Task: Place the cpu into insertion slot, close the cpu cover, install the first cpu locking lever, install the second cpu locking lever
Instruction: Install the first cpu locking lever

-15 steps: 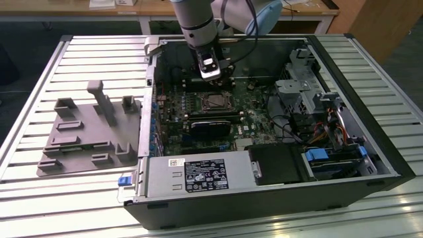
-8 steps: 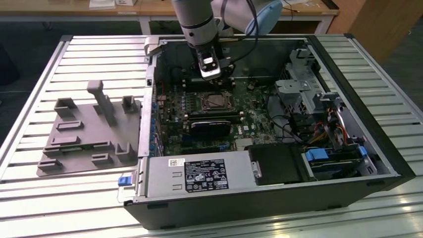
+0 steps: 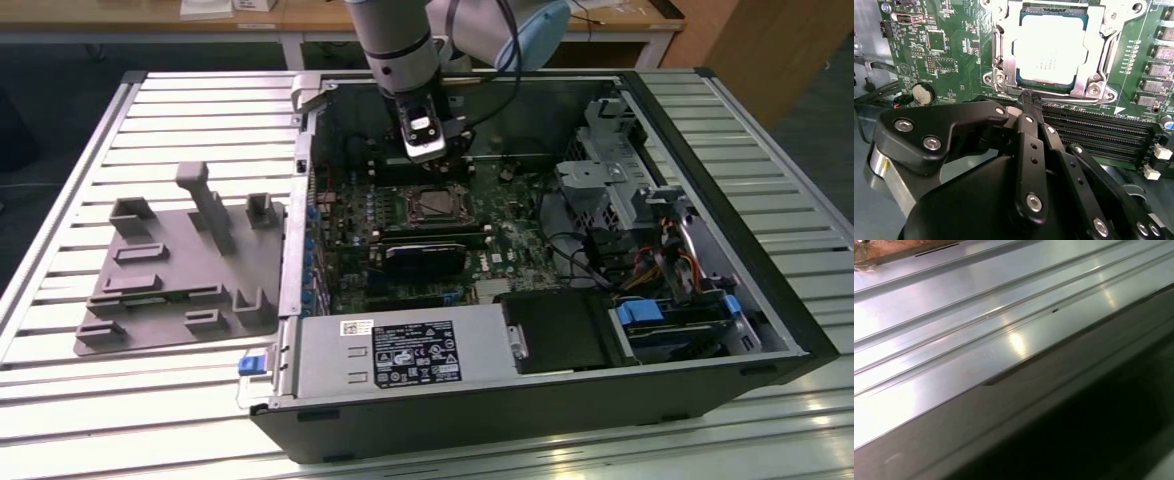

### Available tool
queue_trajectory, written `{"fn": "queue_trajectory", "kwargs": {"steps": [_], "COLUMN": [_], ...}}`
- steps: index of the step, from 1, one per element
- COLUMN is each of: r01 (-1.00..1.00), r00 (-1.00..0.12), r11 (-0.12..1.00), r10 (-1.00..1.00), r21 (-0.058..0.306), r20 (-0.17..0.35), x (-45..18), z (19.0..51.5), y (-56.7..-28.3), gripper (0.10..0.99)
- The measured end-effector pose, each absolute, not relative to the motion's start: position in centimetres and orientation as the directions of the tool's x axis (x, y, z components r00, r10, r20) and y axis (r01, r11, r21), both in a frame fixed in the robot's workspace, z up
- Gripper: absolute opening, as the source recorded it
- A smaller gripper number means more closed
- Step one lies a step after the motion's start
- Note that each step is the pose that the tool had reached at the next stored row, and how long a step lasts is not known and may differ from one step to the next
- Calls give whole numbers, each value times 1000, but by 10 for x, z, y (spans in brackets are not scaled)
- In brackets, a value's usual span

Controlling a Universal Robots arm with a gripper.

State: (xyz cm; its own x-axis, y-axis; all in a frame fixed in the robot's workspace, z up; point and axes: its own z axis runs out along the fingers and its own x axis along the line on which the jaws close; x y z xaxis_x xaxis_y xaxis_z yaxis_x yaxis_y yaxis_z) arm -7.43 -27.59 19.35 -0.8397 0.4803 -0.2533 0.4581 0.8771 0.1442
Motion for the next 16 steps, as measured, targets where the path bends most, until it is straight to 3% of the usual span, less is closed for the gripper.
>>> {"fn": "queue_trajectory", "kwargs": {"steps": [16], "r01": [458], "r00": [-840], "r11": [875], "r10": [483], "r21": [154], "r20": [-248], "x": [-74], "z": [189], "y": [-277], "gripper": [106]}}
